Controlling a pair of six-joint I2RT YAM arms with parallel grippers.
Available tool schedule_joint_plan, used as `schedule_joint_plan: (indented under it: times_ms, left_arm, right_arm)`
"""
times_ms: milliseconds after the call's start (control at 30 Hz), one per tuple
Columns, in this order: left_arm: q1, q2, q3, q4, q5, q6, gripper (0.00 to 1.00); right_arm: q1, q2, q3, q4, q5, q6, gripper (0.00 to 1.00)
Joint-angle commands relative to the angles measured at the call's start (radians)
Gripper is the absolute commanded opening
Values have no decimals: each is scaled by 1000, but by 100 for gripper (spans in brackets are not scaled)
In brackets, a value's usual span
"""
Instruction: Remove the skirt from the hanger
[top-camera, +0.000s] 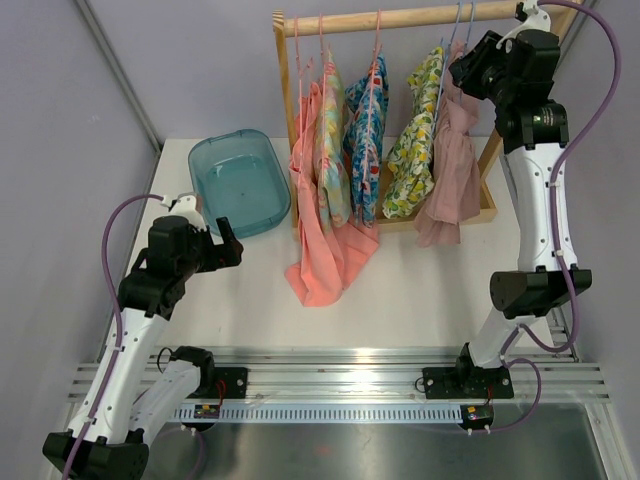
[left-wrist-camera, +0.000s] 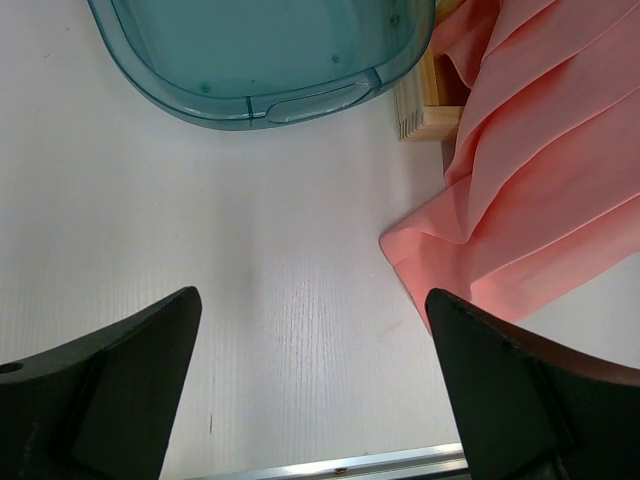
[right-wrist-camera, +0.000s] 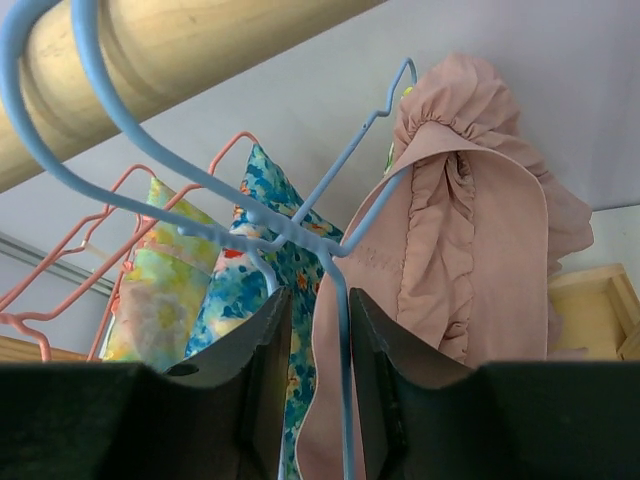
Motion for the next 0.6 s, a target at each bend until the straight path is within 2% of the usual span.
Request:
schedule_joint_plan:
  times_ms: [0,233,300,400,567]
  left_arm:
    - [-3,3,6,35,20,14,99]
    - [-3,11,6,32,16,14,99]
    - [-3,11,8,34,14,14,99]
    - [-3,13,8,31,14,14,99]
    - [-4,13,9,31,11,16,99]
  right_arm:
    - [3,38,70,17,11,-4,35]
    - [3,56,73,6,14,-7,31]
    - [3,59,70,6,17,-9,25]
    - [1,62,69,5,25,-15,2]
    - [3,52,98,0,34,-21,0]
